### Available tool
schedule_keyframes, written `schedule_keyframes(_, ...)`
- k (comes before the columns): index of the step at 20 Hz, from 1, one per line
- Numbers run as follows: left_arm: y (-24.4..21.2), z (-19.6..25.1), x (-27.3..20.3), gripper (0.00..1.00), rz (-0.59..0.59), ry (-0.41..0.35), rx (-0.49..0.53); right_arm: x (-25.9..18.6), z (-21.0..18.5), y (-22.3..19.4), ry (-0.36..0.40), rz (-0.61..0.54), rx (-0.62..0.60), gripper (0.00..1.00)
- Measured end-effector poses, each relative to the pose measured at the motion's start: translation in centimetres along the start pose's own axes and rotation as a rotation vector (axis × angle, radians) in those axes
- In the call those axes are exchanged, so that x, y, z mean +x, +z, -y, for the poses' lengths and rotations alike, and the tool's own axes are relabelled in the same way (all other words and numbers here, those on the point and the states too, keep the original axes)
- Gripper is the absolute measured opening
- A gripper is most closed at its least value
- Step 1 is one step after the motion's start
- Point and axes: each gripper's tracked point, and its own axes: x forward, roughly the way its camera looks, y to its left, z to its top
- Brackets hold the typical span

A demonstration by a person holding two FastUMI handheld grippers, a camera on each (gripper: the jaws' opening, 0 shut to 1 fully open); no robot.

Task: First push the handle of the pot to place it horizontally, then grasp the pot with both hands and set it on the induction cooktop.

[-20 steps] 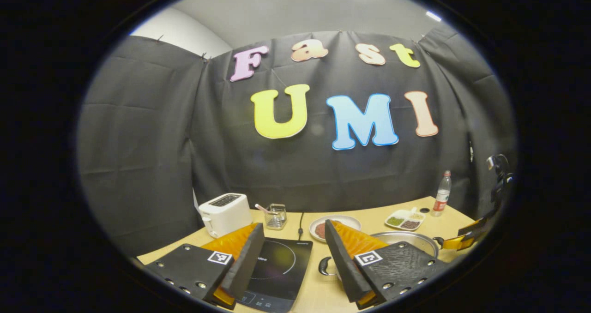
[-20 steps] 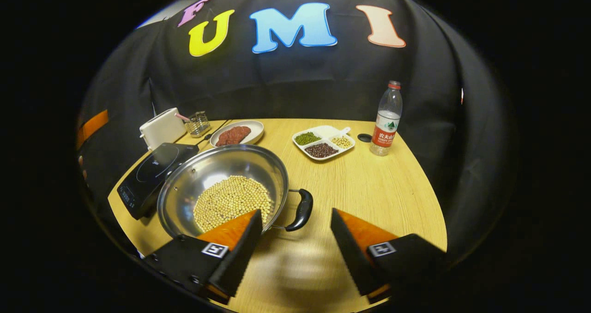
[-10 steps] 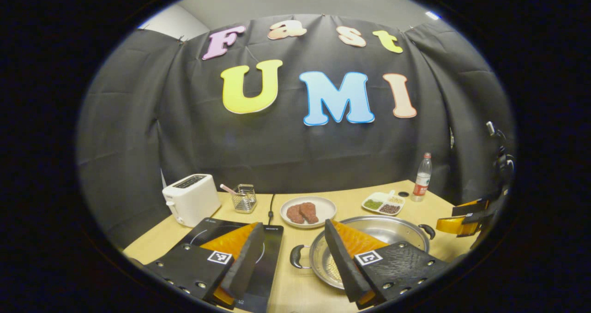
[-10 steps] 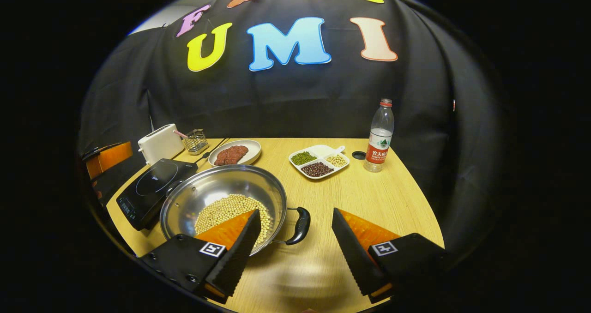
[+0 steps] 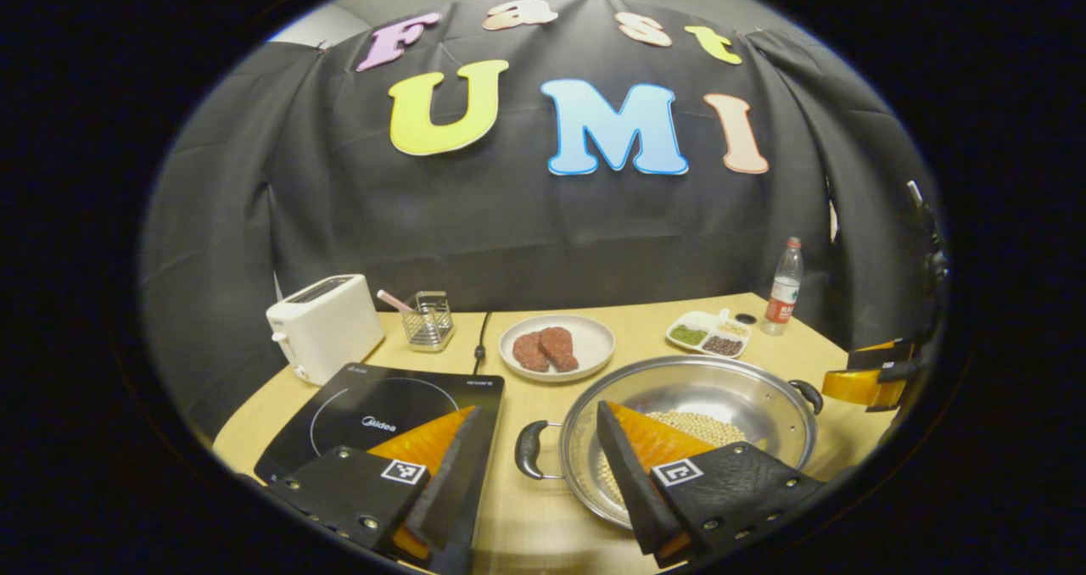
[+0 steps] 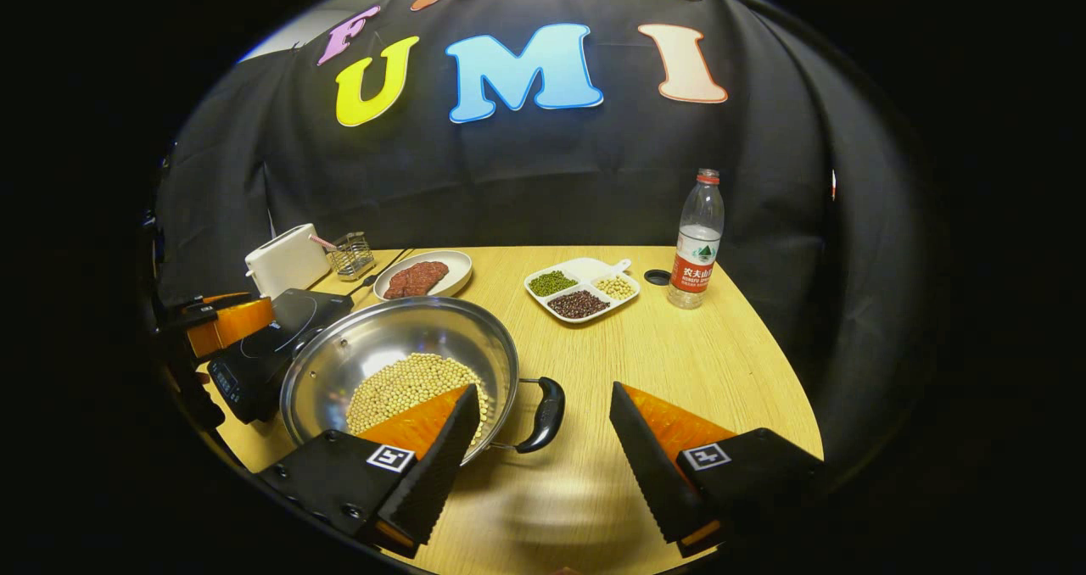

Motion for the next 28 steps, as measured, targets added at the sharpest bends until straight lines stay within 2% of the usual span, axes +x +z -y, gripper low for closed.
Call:
schedule_keyframes(1, -0.4, 0.0, 0.5, 0.79, -0.01, 0.0, -0.002, 0.1, 0.0, -0.1, 0.001, -0.003, 0.002, 0.99)
schedule_keyframes(5, -2.4, 0.0, 2.2, 0.81, -0.061, -0.008, -0.006, 0.8, 0.0, -0.3, -0.004, -0.011, 0.009, 0.99)
schedule_keyframes(7, -3.3, -0.2, 3.0, 0.79, -0.09, -0.006, -0.006, 1.3, 0.0, -0.5, -0.006, -0.021, 0.009, 0.99)
schedule_keyframes(8, -3.8, -0.2, 3.5, 0.81, -0.107, -0.006, -0.006, 1.4, -0.1, -0.6, -0.006, -0.026, 0.009, 0.99)
schedule_keyframes(9, -4.3, -0.3, 3.9, 0.81, -0.122, -0.009, -0.008, 1.6, -0.1, -0.8, -0.006, -0.031, 0.01, 0.94)
schedule_keyframes(10, -4.9, -0.2, 4.4, 0.81, -0.144, -0.018, -0.011, 1.8, -0.2, -0.9, -0.004, -0.036, 0.012, 0.99)
schedule_keyframes(15, -7.0, -0.6, 6.2, 0.81, -0.213, -0.019, -0.013, 2.9, -0.2, -1.7, -0.006, -0.072, 0.028, 0.98)
schedule_keyframes(16, -7.3, -0.6, 6.4, 0.79, -0.222, -0.019, -0.01, 3.1, -0.1, -1.8, -0.007, -0.079, 0.03, 0.94)
schedule_keyframes(17, -7.5, -0.5, 6.6, 0.81, -0.231, -0.024, -0.006, 3.3, -0.2, -2.0, -0.007, -0.088, 0.034, 0.98)
schedule_keyframes(21, -8.4, 0.1, 7.6, 0.84, -0.27, -0.037, 0.023, 4.1, -0.3, -2.4, -0.011, -0.113, 0.049, 0.98)
schedule_keyframes(25, -9.2, 0.4, 8.5, 0.79, -0.293, -0.046, 0.039, 4.9, -0.5, -3.0, -0.022, -0.143, 0.061, 0.94)
schedule_keyframes(27, -9.6, 0.5, 8.9, 0.79, -0.306, -0.05, 0.044, 5.3, -0.6, -3.3, -0.029, -0.157, 0.062, 0.81)
schedule_keyframes(28, -9.7, 0.6, 9.1, 0.8, -0.311, -0.05, 0.048, 5.4, -0.7, -3.4, -0.03, -0.162, 0.065, 0.81)
